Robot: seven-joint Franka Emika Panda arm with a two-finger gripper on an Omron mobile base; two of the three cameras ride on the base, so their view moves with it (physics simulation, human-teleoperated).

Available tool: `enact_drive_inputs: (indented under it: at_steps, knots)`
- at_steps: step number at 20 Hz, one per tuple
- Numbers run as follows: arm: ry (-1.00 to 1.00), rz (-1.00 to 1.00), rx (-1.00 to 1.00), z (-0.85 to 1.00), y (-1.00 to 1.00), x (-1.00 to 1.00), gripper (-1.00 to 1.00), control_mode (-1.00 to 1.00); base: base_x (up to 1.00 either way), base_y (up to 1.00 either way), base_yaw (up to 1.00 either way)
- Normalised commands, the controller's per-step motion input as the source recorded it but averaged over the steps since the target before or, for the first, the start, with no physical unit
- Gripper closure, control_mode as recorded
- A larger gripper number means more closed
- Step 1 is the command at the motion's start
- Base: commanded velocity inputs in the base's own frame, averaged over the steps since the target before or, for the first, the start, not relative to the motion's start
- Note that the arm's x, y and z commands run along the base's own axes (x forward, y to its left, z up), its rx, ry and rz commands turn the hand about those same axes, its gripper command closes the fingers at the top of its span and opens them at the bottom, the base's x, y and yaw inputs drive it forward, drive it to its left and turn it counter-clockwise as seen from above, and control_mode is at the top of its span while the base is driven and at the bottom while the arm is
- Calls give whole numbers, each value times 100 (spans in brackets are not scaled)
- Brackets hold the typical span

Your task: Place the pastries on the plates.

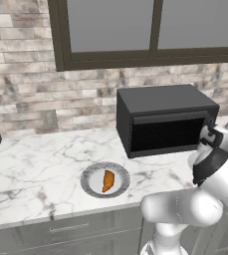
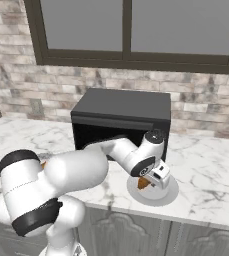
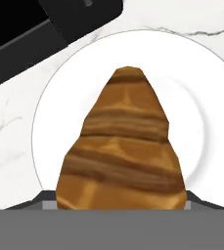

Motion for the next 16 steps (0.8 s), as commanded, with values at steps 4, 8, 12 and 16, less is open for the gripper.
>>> enact_drive_inputs:
  at_steps: [4,8,12,16]
  knots:
    - [0,0,-3,-19,-74,22,100,-100,0,0,0]
    - [0,0,-1,-19,-29,12,100,-100,0,0,0]
    - [0,0,-1,-27,0,1,100,-100,0,0,0]
    - [0,0,0,-21,8,0,100,-100,0,0,0]
